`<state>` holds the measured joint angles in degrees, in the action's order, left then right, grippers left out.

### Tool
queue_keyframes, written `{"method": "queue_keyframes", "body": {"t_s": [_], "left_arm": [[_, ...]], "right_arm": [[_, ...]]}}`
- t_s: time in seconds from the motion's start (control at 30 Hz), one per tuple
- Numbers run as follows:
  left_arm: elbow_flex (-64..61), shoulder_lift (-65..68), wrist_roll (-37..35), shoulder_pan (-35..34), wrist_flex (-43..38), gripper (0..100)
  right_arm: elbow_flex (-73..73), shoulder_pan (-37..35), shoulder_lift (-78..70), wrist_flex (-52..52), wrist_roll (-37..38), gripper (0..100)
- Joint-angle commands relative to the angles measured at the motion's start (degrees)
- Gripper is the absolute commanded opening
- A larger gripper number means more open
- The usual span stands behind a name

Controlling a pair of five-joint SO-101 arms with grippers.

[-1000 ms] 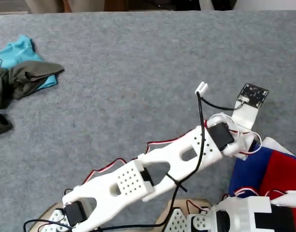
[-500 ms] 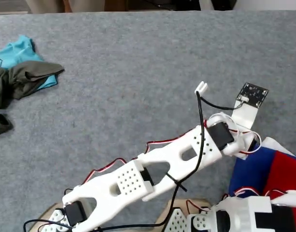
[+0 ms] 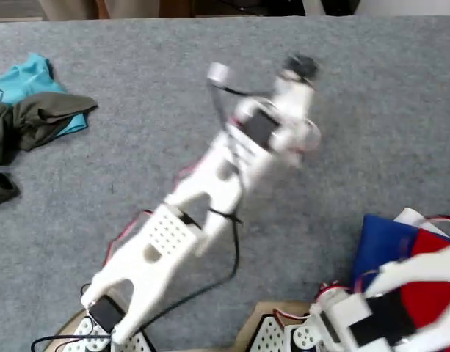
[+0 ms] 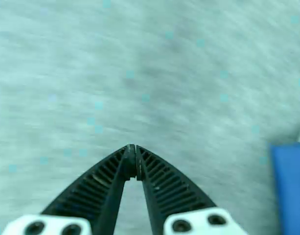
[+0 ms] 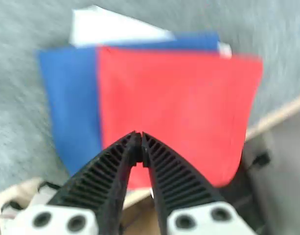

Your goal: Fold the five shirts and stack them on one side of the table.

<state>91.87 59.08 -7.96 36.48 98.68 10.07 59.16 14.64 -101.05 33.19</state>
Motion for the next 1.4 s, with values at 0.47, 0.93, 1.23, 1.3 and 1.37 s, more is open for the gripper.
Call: {"method": "queue_keyframes", "body": {"t_s": [0.47, 0.93, 1.23, 1.3, 1.37], "left_arm": [[-23.1, -26.4, 3.5, -44.6, 2.3, 2], [-29.0, -21.2, 11.3, -76.1, 1.6, 3], [-23.2, -12.0, 12.4, -88.8, 1.6, 14], [-21.7, -9.2, 12.9, -91.0, 1.0, 14], [-21.8, -5.1, 14.4, -92.6, -1.1, 14]], "right_arm": [[-6.5, -68.0, 13.6, 5.1, -19.1, 0.9], [18.6, -80.0, -19.6, 9.4, -20.4, 11.0], [54.1, -82.9, -46.5, -1.3, -20.2, 14.9], [56.0, -82.8, -48.7, -1.3, -20.3, 14.9], [55.9, -82.8, -49.5, -1.3, -20.5, 14.9]]}}
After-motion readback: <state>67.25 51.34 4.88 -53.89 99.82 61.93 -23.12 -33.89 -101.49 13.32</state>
